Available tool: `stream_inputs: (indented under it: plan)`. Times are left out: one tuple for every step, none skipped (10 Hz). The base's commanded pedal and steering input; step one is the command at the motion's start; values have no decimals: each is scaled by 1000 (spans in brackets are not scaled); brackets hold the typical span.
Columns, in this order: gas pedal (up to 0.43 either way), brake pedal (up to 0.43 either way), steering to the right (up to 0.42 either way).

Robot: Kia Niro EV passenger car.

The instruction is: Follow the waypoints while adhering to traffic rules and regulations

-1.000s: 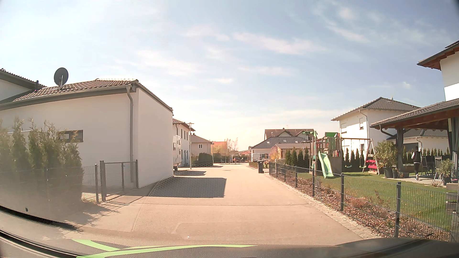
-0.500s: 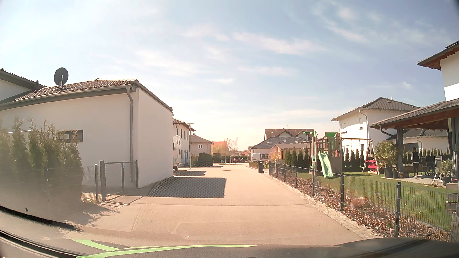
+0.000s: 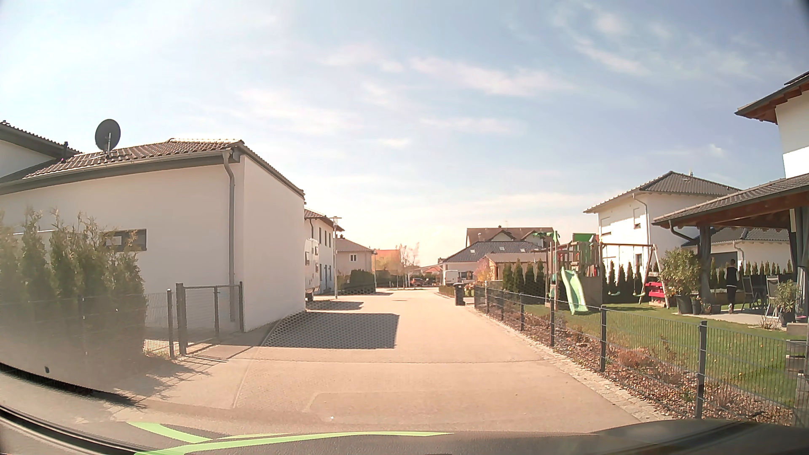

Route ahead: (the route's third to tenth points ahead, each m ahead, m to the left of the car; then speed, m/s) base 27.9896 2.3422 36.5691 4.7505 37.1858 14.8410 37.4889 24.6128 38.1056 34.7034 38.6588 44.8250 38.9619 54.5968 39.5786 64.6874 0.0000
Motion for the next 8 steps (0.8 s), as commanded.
stream_inputs:
  plan:
    - [0, 415, 0]
    - [0, 415, 0]
    - [0, 415, 0]
    - [0, 409, 0]
    - [0, 409, 0]
    - [0, 409, 0]
    - [0, 409, 0]
    - [0, 409, 0]
